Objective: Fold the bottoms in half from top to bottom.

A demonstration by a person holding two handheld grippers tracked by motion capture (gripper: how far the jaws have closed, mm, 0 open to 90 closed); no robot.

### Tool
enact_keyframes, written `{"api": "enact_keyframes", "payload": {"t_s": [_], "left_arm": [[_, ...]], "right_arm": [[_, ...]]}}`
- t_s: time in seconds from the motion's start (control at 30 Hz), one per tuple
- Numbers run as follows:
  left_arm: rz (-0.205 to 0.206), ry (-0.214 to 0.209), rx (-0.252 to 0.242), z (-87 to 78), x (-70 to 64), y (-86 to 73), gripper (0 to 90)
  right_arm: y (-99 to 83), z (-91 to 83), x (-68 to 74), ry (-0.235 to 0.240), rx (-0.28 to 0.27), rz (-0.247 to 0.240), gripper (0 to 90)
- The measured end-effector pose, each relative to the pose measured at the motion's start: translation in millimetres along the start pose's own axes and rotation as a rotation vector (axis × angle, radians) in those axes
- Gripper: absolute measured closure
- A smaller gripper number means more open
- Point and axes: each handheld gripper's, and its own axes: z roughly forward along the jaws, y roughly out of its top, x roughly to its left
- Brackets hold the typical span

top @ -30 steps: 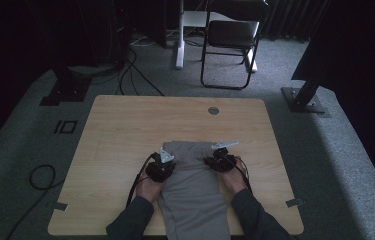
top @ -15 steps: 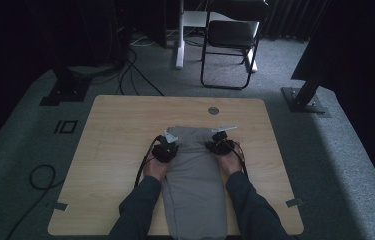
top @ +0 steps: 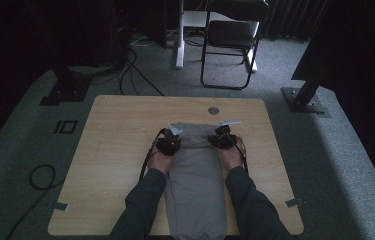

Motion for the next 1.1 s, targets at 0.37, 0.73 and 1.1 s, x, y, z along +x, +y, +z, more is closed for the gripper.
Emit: {"api": "enact_keyframes", "payload": {"t_s": [0.37, 0.73, 1.1], "left_arm": [[0.013, -0.099, -0.143, -77.8, -14.7, -0.6, 85.9], [0.016, -0.152, 0.019, -66.3, -44.3, -73.4, 85.7], [0.044, -0.11, 0.014, -48.9, -42.9, -79.0, 85.7]], "right_arm": [[0.4, -75.7, 18.3, 0.069, -0.16, -0.084, 86.4], [-73.3, -70.5, 36.0, 0.131, -0.003, -0.112, 86.3], [-82.6, -47.4, 36.8, 0.104, 0.061, -0.124, 85.5]]}}
